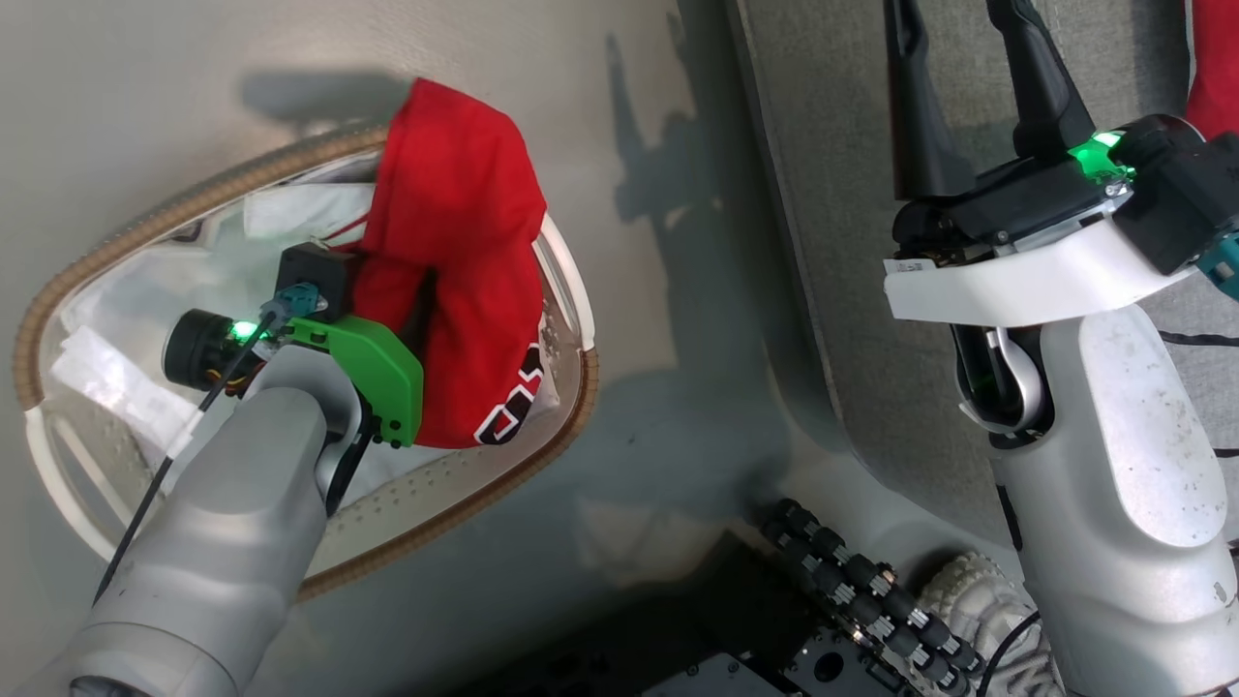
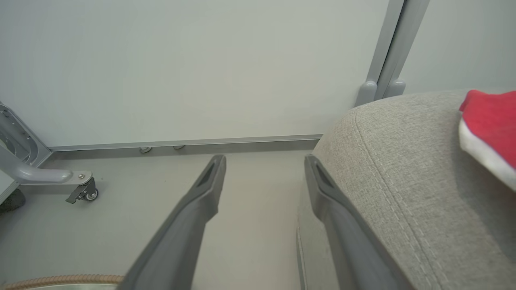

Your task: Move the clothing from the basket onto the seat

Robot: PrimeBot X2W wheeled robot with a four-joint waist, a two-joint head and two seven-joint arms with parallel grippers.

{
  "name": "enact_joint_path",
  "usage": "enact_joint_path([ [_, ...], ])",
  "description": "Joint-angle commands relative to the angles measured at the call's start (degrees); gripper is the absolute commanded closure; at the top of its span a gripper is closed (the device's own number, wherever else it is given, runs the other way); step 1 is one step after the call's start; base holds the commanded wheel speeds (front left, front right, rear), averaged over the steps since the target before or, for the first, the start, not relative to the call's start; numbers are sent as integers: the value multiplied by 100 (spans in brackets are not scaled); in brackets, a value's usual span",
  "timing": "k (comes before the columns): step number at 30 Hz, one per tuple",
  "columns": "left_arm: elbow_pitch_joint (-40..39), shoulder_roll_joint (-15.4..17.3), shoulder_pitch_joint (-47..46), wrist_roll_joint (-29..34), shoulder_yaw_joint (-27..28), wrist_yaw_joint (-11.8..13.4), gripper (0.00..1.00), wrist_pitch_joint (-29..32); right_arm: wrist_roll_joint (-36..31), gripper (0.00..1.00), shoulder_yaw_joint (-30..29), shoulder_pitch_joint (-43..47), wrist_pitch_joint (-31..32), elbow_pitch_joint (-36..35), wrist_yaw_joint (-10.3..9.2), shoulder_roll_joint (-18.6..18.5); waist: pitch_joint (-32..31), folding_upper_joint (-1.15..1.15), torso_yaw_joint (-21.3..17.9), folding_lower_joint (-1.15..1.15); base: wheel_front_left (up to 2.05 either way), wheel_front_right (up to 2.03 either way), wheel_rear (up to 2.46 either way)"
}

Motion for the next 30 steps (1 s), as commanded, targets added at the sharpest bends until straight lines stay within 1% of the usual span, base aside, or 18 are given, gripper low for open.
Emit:
enact_joint_path([
  [1, 85, -6, -116, -59, -93, -16, 0, 48, -48, 0, -10, 51, -11, -30, -8, -7, 107, 0, -34, -1, 0, 0, 0],
  [11, 512, -137, -342, -340, -706, -16, 0, 315, -128, 0, -73, 70, -11, -79, -8, -10, 243, 0, 93, -1, 0, 0, 0],
  [12, 539, -143, -339, -370, -759, -16, 2, 358, -131, 0, -73, 62, -11, -74, -8, -10, 245, 0, 97, -1, 0, 0, 0],
  [13, 539, -145, -351, -396, -817, -16, 72, 356, -133, 0, -67, 47, -11, -63, -8, -10, 244, 0, 97, -1, 0, 0, 0],
  [14, 542, -140, -361, -431, -843, -16, 100, 343, -133, 0, -57, 31, -11, -55, -8, -10, 238, 0, 95, -1, 0, 0, 0],
  [19, 507, -70, -285, -725, -974, -16, 100, 249, -48, 0, 52, -97, -11, 25, -8, -10, 95, 0, 3, -1, 0, 0, 0],
  [22, 450, -112, -127, -873, -1049, -16, 100, 129, -64, 0, 44, -88, -11, 99, -8, -11, -152, 0, 23, -1, 0, 0, 0],
  [26, 352, -191, 93, -1105, -1123, -16, 100, -37, -159, 0, -1, 26, -11, 205, -8, -12, -558, 0, 128, -1, 0, 0, 0],
  [30, 257, -279, 266, -1276, -1167, -16, 100, -169, -281, 0, -74, 161, -11, 332, -8, -12, -977, 0, 316, -1, 0, 0, 0],
])
